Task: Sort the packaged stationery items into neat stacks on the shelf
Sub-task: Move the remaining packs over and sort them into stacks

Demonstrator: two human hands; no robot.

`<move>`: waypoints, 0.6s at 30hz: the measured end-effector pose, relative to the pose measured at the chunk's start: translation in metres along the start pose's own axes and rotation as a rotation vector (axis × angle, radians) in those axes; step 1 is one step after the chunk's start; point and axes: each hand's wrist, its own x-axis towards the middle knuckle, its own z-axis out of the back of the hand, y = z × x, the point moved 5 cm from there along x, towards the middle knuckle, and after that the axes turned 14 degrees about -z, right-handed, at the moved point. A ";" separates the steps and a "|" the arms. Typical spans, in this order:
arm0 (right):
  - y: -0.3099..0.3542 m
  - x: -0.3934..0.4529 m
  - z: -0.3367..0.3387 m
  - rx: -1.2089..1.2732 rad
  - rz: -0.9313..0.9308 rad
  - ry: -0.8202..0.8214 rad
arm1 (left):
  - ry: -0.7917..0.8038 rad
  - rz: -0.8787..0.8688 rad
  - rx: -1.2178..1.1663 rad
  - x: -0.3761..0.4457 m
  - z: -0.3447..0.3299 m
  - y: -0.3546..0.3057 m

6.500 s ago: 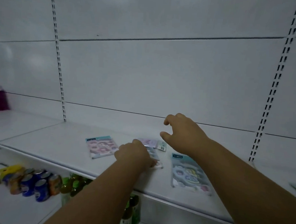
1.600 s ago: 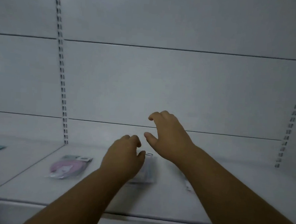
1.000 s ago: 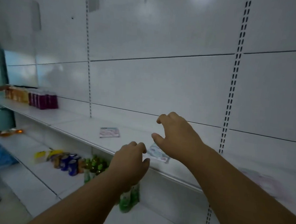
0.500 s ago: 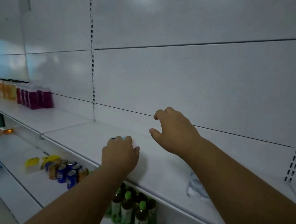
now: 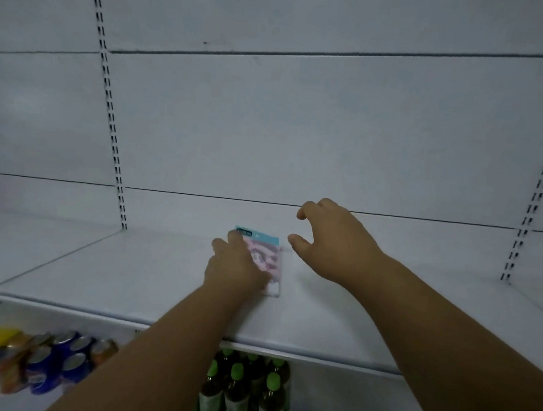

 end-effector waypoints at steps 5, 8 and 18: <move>-0.045 -0.013 0.003 -0.034 -0.205 0.021 | -0.228 -0.168 -0.549 -0.010 0.017 -0.020; -0.086 -0.030 0.007 -0.097 -0.352 0.052 | -0.255 -0.226 -0.847 -0.027 0.024 -0.041; -0.175 -0.081 -0.001 -0.503 -0.839 0.334 | -0.025 -0.345 -1.117 -0.065 0.022 -0.090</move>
